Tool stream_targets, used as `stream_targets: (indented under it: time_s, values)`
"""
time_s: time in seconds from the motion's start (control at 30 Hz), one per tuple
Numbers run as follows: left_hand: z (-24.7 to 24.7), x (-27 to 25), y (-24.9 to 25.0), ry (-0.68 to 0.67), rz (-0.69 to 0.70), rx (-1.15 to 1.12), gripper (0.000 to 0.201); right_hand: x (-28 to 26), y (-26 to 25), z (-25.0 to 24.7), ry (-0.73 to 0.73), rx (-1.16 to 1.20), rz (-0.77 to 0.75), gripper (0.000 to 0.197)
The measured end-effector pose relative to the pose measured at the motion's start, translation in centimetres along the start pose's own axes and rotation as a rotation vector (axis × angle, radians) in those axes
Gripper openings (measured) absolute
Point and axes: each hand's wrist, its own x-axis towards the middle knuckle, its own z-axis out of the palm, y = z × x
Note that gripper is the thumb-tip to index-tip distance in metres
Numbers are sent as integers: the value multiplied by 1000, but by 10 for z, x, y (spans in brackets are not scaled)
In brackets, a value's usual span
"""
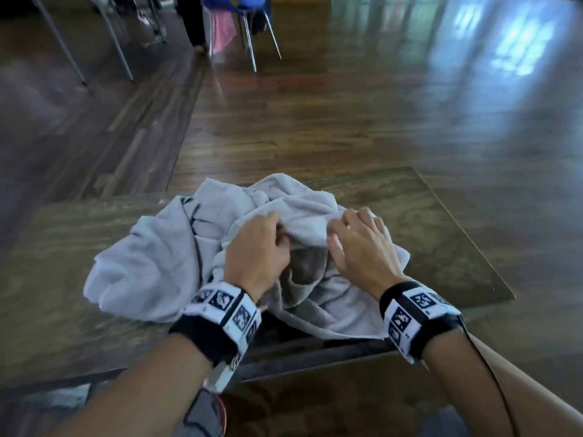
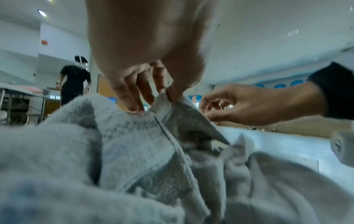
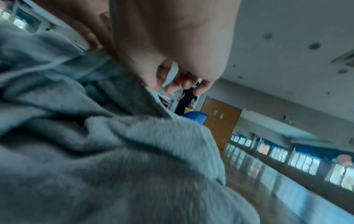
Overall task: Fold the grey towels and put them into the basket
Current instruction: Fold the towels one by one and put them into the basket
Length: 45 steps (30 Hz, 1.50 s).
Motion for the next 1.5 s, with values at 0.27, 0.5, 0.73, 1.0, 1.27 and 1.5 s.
stream_targets:
  time_s: [0.27, 0.5, 0.73, 1.0, 1.27, 1.5]
  values:
    - [-101, -11, 70, 89, 263, -351, 12, -12, -86, -97, -110, 573, 377, 66]
    - [-148, -39, 38, 74, 334, -171, 34, 19, -117, -173, -171, 869, 377, 31]
    - [-173, -54, -4, 166, -141, -88, 13, 49, -121, -192, 127, 964, 366, 17]
    - [-209, -41, 22, 89, -421, -775, 31, 24, -121, -182, -341, 587, 33, 49]
    - [-195, -49, 69, -73, -404, -1055, 29, -32, -151, -140, -528, 458, 106, 88]
    - [-209, -49, 56, 187, -447, -1040, 25, -36, -123, -156, -58, 629, 395, 20]
